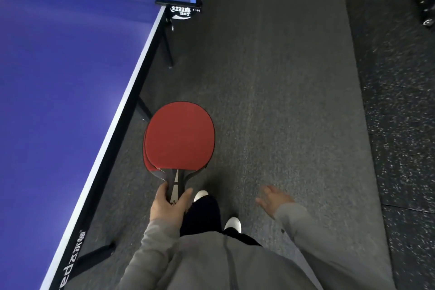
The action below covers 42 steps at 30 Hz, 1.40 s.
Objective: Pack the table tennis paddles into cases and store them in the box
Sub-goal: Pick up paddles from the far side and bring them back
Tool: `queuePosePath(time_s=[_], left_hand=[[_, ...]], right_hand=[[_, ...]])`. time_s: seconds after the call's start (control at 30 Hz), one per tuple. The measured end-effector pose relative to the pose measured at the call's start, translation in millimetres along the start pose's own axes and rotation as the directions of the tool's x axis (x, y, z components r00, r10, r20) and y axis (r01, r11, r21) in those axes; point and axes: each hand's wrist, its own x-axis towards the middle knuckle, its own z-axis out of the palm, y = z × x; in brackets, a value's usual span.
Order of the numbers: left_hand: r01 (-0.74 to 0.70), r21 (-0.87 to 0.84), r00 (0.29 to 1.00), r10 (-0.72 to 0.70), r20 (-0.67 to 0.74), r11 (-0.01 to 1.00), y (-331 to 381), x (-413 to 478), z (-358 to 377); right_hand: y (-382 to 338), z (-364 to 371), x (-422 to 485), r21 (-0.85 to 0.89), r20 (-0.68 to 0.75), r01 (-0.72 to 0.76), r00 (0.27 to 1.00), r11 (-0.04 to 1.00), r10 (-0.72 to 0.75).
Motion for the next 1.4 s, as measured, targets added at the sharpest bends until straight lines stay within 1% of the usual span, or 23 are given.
queuePosePath(time_s=[0.13,0.2,0.27,0.37,0.43,0.53,0.63,0.73,0.83,1.0,1.07,1.23,1.3,1.4], left_hand=[[0.021,-0.019,1.000,-0.021,-0.012,1.000,47,53,16],[0.015,0.010,1.000,-0.015,-0.003,1.000,76,87,23],[-0.007,0.024,1.000,0.007,0.013,1.000,110,122,30],[-0.052,0.042,0.996,0.049,0.073,0.998,164,165,43],[-0.092,0.038,0.991,0.088,0.096,0.995,200,190,56],[-0.134,0.084,0.983,0.122,0.139,0.987,251,223,78],[-0.155,0.073,0.976,0.142,0.163,0.985,296,249,104],[-0.162,0.092,0.972,0.143,0.186,0.982,333,275,136],[-0.149,0.071,0.976,0.135,0.171,0.986,366,301,173],[-0.120,0.090,0.988,0.110,0.106,0.989,426,341,238],[-0.089,0.072,0.994,0.085,0.066,0.993,449,355,257],[-0.035,0.023,0.998,0.036,-0.044,0.999,503,390,289],[-0.006,-0.032,0.997,0.004,-0.075,0.999,521,408,293],[0.028,-0.116,0.994,-0.041,-0.104,0.993,547,440,297]], right_hand=[[3,-53,52,0.005,0.033,-0.026,0.999,1.000,0.025],[2,-82,78,0.017,0.022,-0.046,0.999,0.999,0.045],[0,-112,102,0.036,0.006,-0.073,0.997,0.997,0.072],[-3,-160,128,0.050,0.032,-0.117,0.993,0.992,0.116],[-5,-190,146,0.066,0.003,-0.121,0.993,0.990,0.121],[-5,-231,167,0.101,-0.023,-0.106,0.994,0.989,0.109],[4,-262,192,0.074,-0.051,-0.097,0.994,0.993,0.101],[21,-294,221,0.034,-0.034,-0.110,0.993,0.993,0.112],[47,-334,256,-0.003,-0.019,-0.116,0.993,0.993,0.116],[90,-425,314,-0.022,-0.026,-0.050,0.998,0.998,0.050],[99,-463,335,-0.075,-0.021,-0.022,1.000,0.997,0.021],[106,-559,384,-0.216,0.014,0.046,0.999,0.975,-0.044],[103,-590,404,-0.226,0.004,0.067,0.998,0.972,-0.068],[93,-633,438,-0.240,0.042,0.098,0.995,0.966,-0.090]])
